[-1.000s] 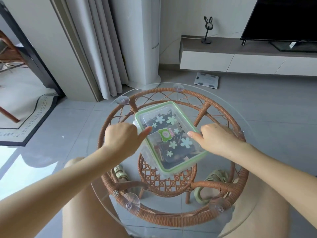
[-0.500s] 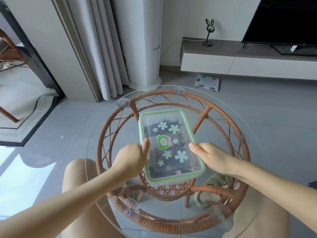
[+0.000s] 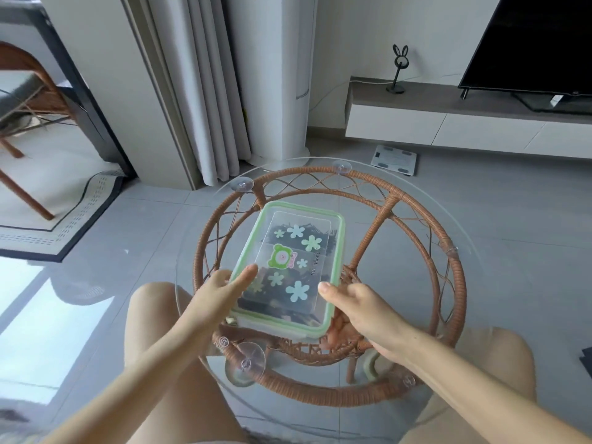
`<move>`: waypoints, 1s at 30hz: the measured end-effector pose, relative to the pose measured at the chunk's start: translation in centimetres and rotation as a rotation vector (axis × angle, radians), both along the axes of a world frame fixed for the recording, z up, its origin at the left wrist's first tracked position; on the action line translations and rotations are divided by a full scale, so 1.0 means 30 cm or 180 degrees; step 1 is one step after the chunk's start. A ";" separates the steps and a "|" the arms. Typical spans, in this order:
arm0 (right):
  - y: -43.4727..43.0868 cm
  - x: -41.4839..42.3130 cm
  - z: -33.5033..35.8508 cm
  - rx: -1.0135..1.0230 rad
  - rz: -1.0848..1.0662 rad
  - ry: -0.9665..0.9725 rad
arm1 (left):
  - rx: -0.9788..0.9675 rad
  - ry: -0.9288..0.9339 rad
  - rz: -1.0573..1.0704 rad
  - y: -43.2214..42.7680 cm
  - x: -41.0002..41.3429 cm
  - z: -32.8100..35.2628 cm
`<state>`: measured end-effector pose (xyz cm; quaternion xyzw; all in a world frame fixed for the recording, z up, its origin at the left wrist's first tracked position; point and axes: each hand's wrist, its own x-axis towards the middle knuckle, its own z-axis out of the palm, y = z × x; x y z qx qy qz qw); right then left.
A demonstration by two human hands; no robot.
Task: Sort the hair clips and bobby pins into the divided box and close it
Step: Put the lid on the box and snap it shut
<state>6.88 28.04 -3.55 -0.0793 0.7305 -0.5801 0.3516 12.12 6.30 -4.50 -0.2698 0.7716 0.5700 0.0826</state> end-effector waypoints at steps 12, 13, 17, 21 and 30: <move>-0.322 0.212 -0.037 -0.0870 0.0135 -0.0630 | 0.1171 0.1106 0.1565 -0.124 0.288 0.048; -0.341 0.211 -0.029 -0.0840 0.0226 -0.0628 | 0.1160 0.1131 0.1749 -0.145 0.294 0.052; -0.368 0.135 0.014 -0.0303 0.0544 0.0085 | 0.1177 0.1327 0.2186 -0.265 0.338 0.076; -0.268 -0.044 0.022 0.0992 -0.0003 0.1904 | 0.0644 0.1720 0.2654 -0.367 0.407 0.086; -0.020 -0.355 -0.194 0.3622 0.0198 0.2760 | -0.0117 0.1530 0.3040 -0.610 0.379 0.062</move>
